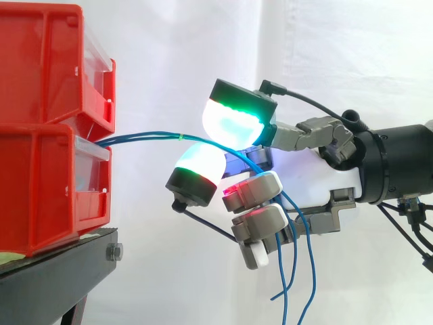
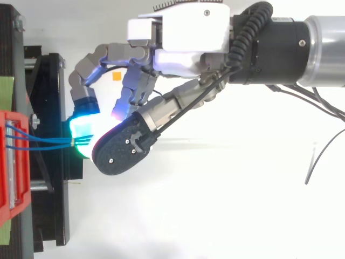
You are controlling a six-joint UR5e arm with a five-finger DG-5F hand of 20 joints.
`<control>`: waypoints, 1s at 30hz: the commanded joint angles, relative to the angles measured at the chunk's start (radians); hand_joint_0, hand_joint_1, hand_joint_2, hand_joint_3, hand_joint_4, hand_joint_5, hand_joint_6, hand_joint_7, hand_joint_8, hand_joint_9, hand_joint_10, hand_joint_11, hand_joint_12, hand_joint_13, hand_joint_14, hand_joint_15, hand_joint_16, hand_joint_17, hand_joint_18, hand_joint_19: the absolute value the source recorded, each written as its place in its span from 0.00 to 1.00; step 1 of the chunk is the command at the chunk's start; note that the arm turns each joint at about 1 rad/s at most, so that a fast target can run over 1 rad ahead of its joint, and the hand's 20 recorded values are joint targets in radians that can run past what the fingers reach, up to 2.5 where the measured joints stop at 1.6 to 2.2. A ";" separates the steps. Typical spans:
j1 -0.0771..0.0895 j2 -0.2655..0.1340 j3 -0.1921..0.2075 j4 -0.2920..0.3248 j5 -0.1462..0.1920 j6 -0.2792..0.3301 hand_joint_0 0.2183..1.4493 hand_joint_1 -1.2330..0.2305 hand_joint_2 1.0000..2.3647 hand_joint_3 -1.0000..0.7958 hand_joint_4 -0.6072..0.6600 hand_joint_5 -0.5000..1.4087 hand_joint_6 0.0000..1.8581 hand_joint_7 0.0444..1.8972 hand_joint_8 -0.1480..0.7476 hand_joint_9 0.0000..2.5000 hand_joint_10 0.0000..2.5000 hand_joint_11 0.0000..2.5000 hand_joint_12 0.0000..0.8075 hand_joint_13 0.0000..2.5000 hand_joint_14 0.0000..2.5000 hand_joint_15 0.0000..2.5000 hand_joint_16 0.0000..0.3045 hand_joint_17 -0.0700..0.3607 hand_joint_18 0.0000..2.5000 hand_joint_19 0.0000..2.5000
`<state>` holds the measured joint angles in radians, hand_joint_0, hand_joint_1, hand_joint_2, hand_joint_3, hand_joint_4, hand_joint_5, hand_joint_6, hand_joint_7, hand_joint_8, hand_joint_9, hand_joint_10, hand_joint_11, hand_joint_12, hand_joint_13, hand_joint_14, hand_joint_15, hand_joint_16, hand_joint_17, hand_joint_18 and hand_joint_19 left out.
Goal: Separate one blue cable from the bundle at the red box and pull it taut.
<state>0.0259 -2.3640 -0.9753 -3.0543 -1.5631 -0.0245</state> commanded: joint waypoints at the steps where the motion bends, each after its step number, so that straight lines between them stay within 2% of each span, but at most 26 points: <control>1: 0.000 0.000 0.001 0.003 0.000 0.000 0.33 0.39 0.00 0.28 0.53 0.18 0.45 0.57 0.50 0.49 0.01 0.57 0.41 0.46 0.01 0.49 0.12 0.36 0.33 0.32; 14: 0.002 0.000 0.001 -0.001 0.000 0.000 0.29 0.35 0.00 0.28 0.54 0.18 0.44 0.57 0.50 0.49 0.01 0.57 0.41 0.45 0.01 0.50 0.13 0.36 0.33 0.32; 17: 0.003 0.000 0.001 -0.001 0.000 0.000 0.33 0.34 0.00 0.28 0.53 0.18 0.44 0.57 0.49 0.49 0.01 0.57 0.40 0.45 0.01 0.50 0.12 0.36 0.33 0.33; 22: 0.000 0.000 0.009 -0.001 0.000 0.000 0.36 0.28 0.01 0.37 0.50 0.18 0.45 0.60 0.50 0.49 0.01 0.58 0.40 0.46 0.01 0.51 0.13 0.36 0.33 0.33; 24: 0.002 0.000 0.007 -0.001 0.000 0.000 0.37 0.26 0.01 0.38 0.48 0.17 0.46 0.59 0.49 0.48 0.01 0.57 0.40 0.46 0.01 0.50 0.13 0.36 0.33 0.33; 30: 0.002 0.000 0.007 -0.001 0.000 0.000 0.42 0.22 0.01 0.33 0.47 0.17 0.47 0.56 0.49 0.47 0.01 0.57 0.41 0.45 0.01 0.50 0.13 0.37 0.34 0.32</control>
<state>0.0275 -2.3640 -0.9681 -3.0556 -1.5632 -0.0250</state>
